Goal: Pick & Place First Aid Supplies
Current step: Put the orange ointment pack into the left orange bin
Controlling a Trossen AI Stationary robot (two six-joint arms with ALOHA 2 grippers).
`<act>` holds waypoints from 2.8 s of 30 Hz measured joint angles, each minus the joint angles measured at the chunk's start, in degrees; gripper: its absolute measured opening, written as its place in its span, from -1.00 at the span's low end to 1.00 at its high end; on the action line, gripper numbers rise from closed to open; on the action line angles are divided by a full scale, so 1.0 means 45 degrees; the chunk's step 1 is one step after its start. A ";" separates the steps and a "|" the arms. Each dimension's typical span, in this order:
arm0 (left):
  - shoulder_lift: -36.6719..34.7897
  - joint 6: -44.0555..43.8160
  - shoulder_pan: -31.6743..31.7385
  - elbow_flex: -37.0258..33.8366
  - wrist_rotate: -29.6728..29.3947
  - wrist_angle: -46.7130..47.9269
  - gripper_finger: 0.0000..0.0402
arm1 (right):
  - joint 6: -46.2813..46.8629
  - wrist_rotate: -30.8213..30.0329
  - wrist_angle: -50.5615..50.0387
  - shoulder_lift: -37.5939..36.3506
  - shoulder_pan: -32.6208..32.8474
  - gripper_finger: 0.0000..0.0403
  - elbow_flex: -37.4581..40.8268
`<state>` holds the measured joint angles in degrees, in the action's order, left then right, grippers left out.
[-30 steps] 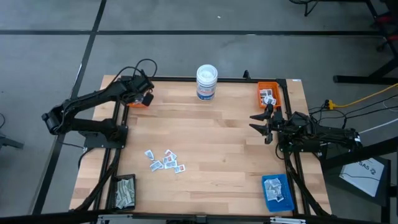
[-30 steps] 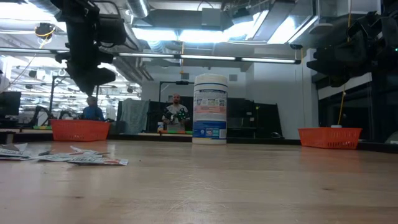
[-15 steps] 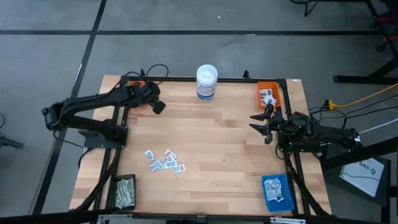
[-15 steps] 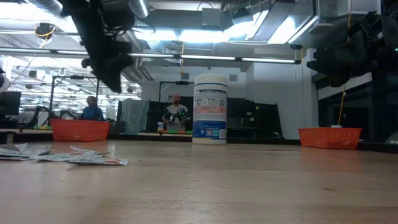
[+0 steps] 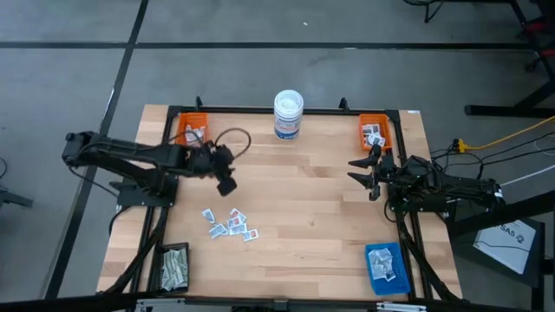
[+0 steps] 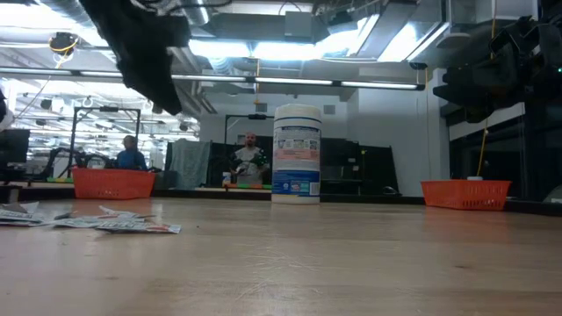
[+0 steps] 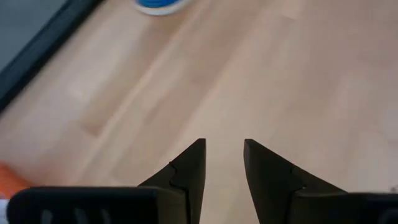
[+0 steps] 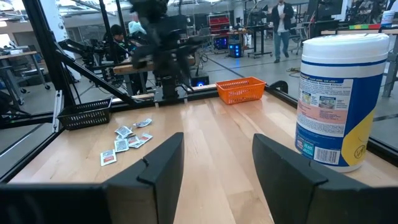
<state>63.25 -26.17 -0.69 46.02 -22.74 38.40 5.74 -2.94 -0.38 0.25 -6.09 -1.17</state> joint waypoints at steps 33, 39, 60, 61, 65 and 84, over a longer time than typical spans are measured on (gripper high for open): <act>0.1734 -0.4692 -0.8171 0.0000 0.2275 0.1863 -0.49 | 0.0000 0.0000 0.0000 0.0000 0.0004 -0.05 0.0005; 0.3042 -0.4721 -0.8507 -0.0005 0.2234 0.1800 -0.49 | 0.0000 0.0000 -0.0005 0.0000 0.0000 -0.05 0.0005; 0.5313 -0.4958 -0.8293 -0.0417 0.2292 0.1580 -0.49 | 0.0000 0.0000 0.0000 0.0000 0.0000 -0.05 0.0005; 0.5343 -0.5014 -0.8274 -0.0638 0.2293 0.1378 -0.49 | 0.0000 0.0000 -0.0005 -0.0005 0.0001 -0.05 0.0005; 0.5209 -0.5056 -0.8144 -0.1372 0.2220 0.0638 -0.49 | 0.0000 0.0000 -0.0005 -0.0003 0.0001 -0.05 0.0003; 0.5150 -0.4787 -0.8022 -0.1571 0.0590 0.0030 -0.99 | 0.0000 0.0005 -0.0003 0.0000 0.0005 -0.05 0.0003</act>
<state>86.42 -47.71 -36.79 38.95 -20.09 38.54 5.74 -2.92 -0.40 0.25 -6.07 -1.15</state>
